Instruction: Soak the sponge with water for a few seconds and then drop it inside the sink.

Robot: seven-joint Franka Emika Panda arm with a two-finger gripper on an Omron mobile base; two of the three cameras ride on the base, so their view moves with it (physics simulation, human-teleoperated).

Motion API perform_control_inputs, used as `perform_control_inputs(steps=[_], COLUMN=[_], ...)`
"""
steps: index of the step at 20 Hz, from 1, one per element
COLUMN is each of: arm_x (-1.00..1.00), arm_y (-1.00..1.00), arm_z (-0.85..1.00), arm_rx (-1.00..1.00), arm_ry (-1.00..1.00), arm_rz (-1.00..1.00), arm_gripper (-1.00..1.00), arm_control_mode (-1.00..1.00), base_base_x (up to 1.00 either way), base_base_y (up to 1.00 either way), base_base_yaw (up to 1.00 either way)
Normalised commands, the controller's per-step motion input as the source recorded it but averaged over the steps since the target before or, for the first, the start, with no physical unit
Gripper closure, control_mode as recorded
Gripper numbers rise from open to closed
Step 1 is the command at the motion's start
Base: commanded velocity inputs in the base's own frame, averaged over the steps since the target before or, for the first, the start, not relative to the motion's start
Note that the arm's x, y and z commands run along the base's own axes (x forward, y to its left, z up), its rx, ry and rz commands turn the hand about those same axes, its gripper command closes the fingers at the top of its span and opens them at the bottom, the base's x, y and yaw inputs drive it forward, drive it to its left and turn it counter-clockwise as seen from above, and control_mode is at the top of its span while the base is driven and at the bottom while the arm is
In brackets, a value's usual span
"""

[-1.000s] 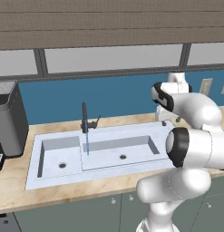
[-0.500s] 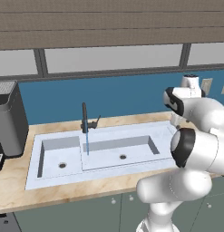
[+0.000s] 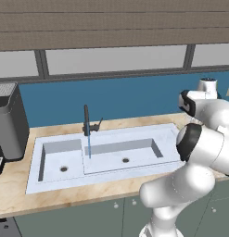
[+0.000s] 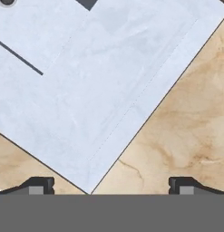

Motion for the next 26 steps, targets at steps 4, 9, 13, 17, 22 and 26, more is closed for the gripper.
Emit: perform_control_inputs(steps=[4,9,13,17,22,26], arm_x=[0.0,0.0,0.0,0.0,-0.03,-0.12], arm_y=[-0.61,-0.68,-0.52,-0.39,-0.4,-0.41], arm_z=[-0.09,-0.01,-0.03,-0.03,-0.13,-0.27], arm_rx=[0.0,0.02,0.01,0.0,0.0,0.01], arm_ry=[0.03,0.0,0.0,0.0,0.0,0.0], arm_rz=[0.01,0.0,-0.01,-0.02,-0.03,-0.05], arm_gripper=[-1.0,-1.0,-1.0,-1.0,-1.0,-1.0], arm_control_mode=[-1.0,-1.0,-1.0,-1.0,-1.0,-1.0], base_base_x=[0.0,0.0,0.0,0.0,0.0,0.0], base_base_y=[0.0,0.0,0.0,0.0,0.0,0.0], base_base_yaw=[0.0,0.0,0.0,0.0,0.0,0.0])
